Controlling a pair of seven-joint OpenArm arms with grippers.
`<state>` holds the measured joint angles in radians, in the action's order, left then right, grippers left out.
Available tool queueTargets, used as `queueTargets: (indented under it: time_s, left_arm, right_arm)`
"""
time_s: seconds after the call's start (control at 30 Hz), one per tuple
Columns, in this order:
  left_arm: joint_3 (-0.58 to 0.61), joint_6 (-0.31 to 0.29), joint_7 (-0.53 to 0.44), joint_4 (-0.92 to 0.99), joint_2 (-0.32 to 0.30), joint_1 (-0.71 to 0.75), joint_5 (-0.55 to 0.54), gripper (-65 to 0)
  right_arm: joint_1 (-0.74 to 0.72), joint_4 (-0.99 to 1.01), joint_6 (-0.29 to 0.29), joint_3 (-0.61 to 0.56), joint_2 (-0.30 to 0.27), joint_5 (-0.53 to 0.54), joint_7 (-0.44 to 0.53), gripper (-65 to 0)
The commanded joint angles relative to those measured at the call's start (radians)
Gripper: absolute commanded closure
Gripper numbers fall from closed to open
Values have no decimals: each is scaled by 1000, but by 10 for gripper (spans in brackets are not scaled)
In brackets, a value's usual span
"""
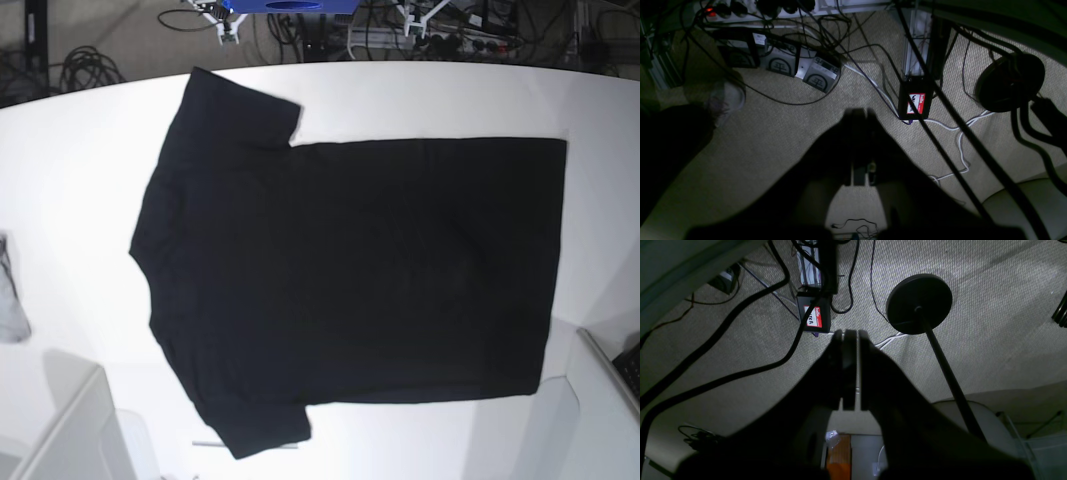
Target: Fold the T-shirt properly
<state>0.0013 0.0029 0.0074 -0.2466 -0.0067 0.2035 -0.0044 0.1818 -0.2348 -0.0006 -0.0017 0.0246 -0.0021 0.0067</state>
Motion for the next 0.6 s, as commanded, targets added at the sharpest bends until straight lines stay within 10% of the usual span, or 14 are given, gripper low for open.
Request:
queueTargets:
  time_s: [0.0,0.57]
  left_arm:
    - [1,3,-7,0,-3,12,-1,0]
    - [1,3,-8,-389,-78,271,-1,0]
  right_arm:
    - [6,-2,1,-1,1,-2,0,0]
    - [212,-268,1,6,-21,3,-6,0]
